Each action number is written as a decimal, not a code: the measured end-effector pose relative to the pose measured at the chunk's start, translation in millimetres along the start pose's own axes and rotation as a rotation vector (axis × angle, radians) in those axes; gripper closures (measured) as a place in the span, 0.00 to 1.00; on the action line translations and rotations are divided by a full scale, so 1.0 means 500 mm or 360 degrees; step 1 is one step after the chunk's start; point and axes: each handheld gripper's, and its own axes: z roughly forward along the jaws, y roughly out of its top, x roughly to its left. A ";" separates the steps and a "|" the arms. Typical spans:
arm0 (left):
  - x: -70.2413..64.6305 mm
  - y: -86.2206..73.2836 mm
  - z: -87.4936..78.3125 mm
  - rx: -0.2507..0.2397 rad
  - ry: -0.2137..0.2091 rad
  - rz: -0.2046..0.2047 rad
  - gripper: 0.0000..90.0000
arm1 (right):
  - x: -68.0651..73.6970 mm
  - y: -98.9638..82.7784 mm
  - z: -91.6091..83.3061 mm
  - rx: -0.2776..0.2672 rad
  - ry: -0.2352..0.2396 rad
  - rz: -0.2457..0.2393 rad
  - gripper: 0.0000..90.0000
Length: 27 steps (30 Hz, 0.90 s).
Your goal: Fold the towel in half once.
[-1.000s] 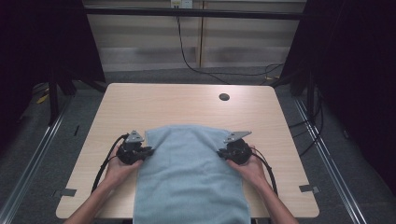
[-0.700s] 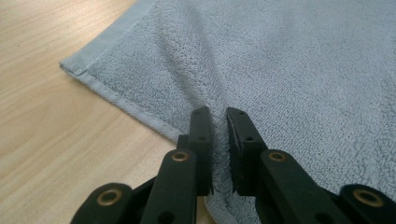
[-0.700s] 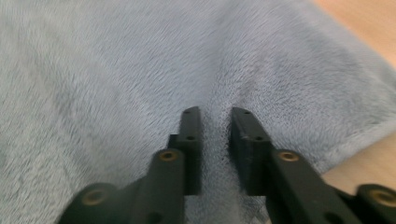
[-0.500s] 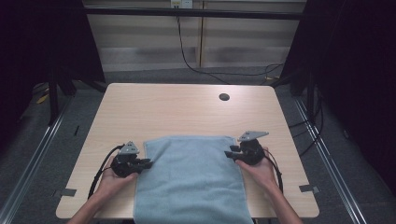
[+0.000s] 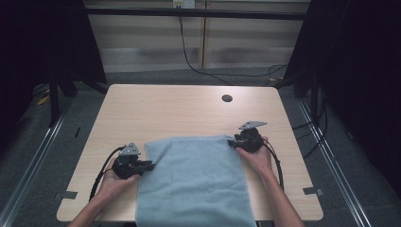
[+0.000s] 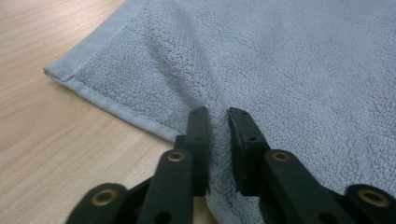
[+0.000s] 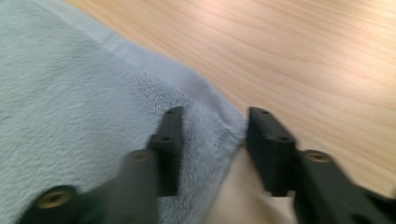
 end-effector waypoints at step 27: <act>0.091 0.069 0.062 -0.0049 0.0263 -0.0039 0.77 | 0.015 -0.007 -0.010 0.0002 0.0063 0.0030 0.92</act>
